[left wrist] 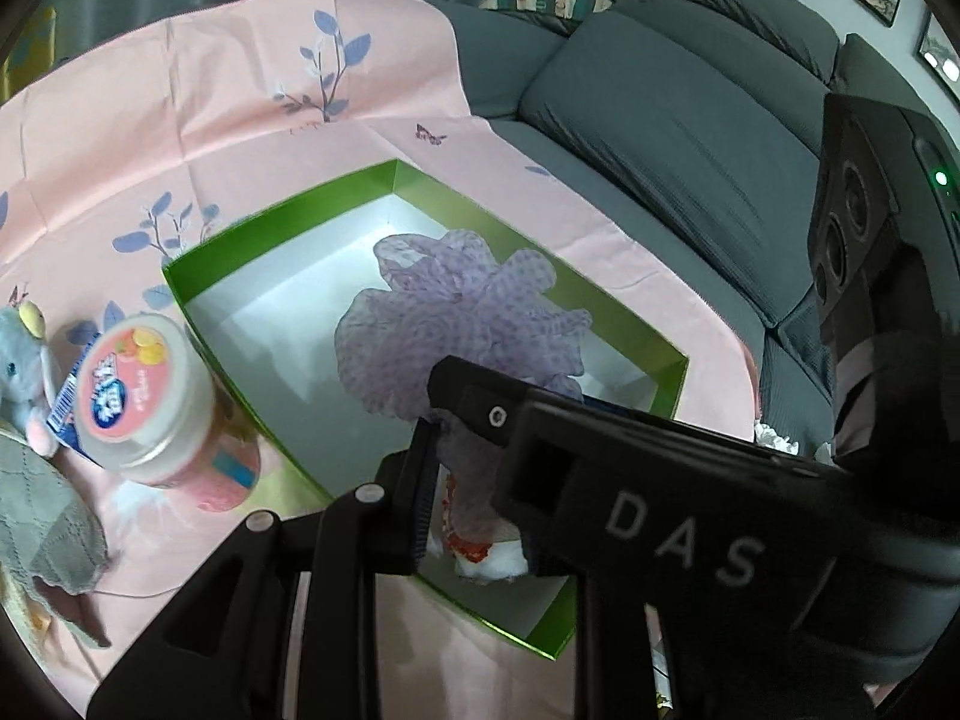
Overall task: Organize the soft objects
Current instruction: 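Carry the bath puff into the green box and release it, then return the right gripper to the pile and grasp the grey knit cloth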
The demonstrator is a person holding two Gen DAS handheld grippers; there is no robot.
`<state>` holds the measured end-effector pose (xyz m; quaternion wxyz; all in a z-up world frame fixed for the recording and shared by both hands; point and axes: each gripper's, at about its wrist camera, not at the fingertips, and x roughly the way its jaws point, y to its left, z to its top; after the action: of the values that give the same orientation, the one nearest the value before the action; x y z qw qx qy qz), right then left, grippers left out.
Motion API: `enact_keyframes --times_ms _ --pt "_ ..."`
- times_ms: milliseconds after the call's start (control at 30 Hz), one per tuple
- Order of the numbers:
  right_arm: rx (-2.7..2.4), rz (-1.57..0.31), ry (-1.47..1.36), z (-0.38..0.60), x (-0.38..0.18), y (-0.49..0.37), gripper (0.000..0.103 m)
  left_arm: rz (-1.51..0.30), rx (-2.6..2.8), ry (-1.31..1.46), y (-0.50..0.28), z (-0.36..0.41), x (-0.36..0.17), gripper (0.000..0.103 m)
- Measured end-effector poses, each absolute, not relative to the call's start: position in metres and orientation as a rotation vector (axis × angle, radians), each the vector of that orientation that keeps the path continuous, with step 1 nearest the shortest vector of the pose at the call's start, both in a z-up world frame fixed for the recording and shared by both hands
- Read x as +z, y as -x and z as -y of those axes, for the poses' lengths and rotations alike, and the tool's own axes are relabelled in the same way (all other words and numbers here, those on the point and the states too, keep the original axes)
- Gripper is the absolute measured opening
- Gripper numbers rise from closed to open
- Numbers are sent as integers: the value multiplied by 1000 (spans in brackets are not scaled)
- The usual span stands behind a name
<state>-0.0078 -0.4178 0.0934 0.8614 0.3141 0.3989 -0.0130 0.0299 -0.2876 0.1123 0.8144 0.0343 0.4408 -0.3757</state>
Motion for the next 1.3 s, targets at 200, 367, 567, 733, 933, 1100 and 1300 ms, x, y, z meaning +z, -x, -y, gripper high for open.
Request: enact_keyframes --times_ms 200,367,567,733,933,1100,1300 --pt "-63 -859 -685 426 85 6 38 -954 -783 -86 -29 292 104 25" --pt "-62 -836 -690 426 90 10 60 -958 -790 -51 -28 286 105 38" --pt "-42 -781 -679 423 103 18 82 -916 -796 -55 -19 274 119 58" --pt "-19 -753 -659 414 113 21 91 -908 -804 0 -13 251 127 76" --pt "-1 -736 -591 393 127 23 96 -867 -791 48 7 216 138 86" --pt "5 -724 -548 374 136 26 100 -874 -744 103 15 183 134 88" --pt "14 -721 -474 345 145 28 100 -881 -617 145 25 128 115 89"
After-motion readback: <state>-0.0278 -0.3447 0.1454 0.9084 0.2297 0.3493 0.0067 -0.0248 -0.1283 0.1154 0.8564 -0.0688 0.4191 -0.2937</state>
